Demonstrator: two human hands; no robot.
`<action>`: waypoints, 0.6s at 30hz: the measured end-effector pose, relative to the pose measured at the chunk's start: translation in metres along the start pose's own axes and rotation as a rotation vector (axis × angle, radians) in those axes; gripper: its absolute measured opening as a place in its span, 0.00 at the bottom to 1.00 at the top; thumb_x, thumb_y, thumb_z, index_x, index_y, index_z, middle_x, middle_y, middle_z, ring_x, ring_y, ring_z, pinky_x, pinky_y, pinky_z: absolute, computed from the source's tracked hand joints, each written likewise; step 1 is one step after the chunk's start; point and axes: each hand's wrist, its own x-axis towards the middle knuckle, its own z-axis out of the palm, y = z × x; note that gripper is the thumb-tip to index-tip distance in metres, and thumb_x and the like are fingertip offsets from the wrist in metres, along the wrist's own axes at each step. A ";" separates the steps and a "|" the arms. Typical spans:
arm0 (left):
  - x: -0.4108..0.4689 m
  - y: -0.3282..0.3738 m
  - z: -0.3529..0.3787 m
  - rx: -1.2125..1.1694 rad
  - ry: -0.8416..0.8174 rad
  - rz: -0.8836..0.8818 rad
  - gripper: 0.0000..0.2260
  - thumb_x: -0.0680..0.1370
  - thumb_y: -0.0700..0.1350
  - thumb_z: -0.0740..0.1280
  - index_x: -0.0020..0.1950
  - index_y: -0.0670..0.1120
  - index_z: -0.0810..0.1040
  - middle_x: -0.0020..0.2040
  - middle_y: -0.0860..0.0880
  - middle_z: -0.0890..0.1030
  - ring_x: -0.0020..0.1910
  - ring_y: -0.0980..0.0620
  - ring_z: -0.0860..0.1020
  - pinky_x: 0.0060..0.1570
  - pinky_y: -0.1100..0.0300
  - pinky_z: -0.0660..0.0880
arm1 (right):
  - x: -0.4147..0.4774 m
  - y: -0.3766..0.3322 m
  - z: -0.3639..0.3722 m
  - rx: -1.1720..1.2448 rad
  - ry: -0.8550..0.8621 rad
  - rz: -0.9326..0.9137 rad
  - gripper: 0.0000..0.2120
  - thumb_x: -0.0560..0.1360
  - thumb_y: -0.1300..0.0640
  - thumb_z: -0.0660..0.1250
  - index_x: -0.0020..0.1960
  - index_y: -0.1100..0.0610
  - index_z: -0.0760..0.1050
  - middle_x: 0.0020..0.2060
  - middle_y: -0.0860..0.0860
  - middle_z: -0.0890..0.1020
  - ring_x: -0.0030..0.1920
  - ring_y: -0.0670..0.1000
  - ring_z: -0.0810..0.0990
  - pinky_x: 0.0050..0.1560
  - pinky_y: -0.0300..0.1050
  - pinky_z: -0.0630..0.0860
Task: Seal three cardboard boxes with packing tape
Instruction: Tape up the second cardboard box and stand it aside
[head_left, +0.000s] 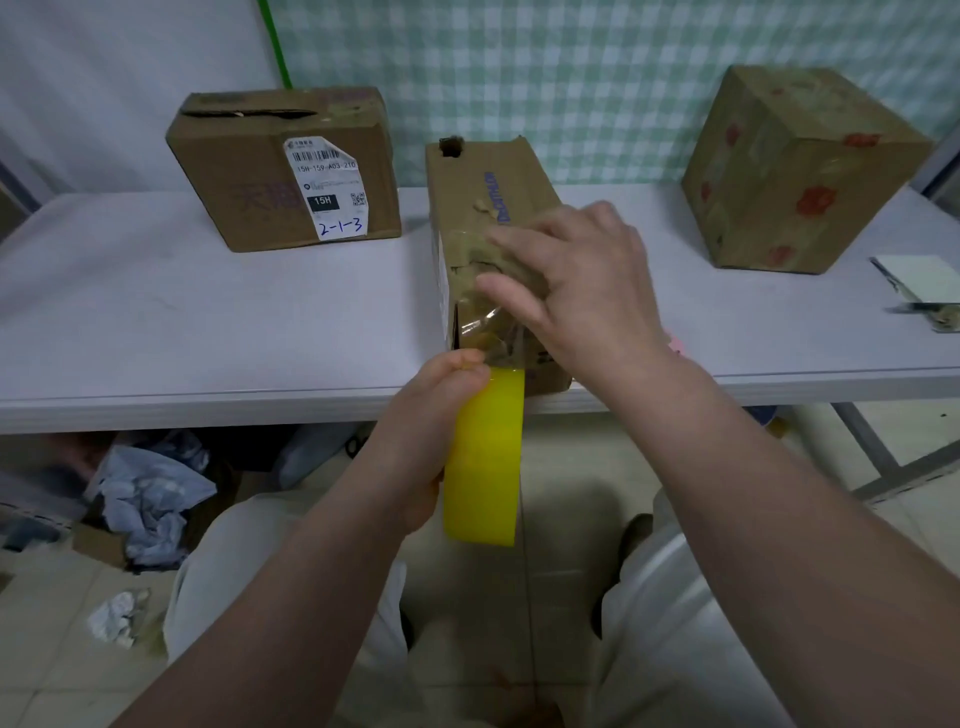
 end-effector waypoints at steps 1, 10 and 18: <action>0.000 0.000 -0.002 -0.004 -0.009 -0.009 0.10 0.79 0.48 0.63 0.59 0.54 0.76 0.53 0.46 0.79 0.49 0.46 0.79 0.50 0.50 0.75 | 0.007 0.004 0.008 -0.010 -0.059 -0.069 0.22 0.73 0.39 0.61 0.53 0.52 0.83 0.43 0.53 0.82 0.44 0.60 0.76 0.42 0.47 0.66; 0.002 -0.002 -0.016 -0.016 -0.132 -0.006 0.24 0.65 0.52 0.69 0.61 0.56 0.74 0.56 0.46 0.79 0.51 0.44 0.81 0.45 0.51 0.79 | 0.022 0.016 0.032 0.021 -0.068 -0.260 0.26 0.68 0.34 0.62 0.48 0.53 0.85 0.37 0.53 0.79 0.36 0.57 0.77 0.31 0.43 0.72; 0.002 -0.009 -0.020 -0.083 -0.190 -0.050 0.28 0.63 0.49 0.71 0.63 0.57 0.73 0.54 0.45 0.82 0.48 0.42 0.83 0.47 0.46 0.79 | 0.024 0.015 0.036 0.023 -0.066 -0.269 0.30 0.65 0.32 0.62 0.47 0.56 0.84 0.37 0.54 0.80 0.36 0.57 0.79 0.30 0.44 0.73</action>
